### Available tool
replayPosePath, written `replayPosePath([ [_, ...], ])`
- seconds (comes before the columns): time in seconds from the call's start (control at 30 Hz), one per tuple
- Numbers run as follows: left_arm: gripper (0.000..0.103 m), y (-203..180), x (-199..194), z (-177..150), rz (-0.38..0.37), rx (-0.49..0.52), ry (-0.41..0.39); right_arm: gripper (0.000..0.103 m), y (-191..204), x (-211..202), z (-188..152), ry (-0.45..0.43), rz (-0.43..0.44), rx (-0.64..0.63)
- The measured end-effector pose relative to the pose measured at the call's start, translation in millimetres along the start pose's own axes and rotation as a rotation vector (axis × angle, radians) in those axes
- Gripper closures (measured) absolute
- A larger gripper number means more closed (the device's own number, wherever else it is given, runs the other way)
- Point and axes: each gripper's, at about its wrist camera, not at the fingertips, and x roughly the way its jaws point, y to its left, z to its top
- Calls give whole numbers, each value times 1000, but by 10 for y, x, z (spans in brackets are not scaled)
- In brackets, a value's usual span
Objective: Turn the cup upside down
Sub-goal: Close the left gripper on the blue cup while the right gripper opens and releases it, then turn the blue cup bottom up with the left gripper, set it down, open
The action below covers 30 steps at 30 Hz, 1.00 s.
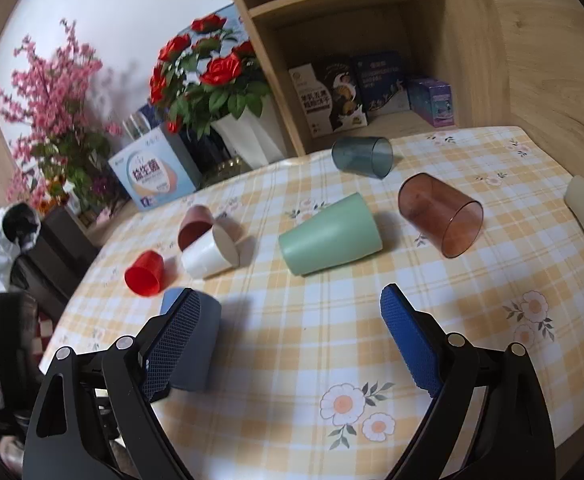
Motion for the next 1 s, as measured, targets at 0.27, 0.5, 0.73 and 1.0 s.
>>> replayPosePath([
  [0.27,35,-17,200,0,55,-13,17,14,-145,54,-28,22,32,33],
  [0.5,48,45,308,-23,57,-50,35,14,-176,63,-60,25,41,43],
  [0.73,49,44,323,-27,51,-41,31,14,-146,108,-79,46,43,38],
  [1.0,50,27,203,-20,32,-5,0,14,-137,117,-90,55,40,33],
])
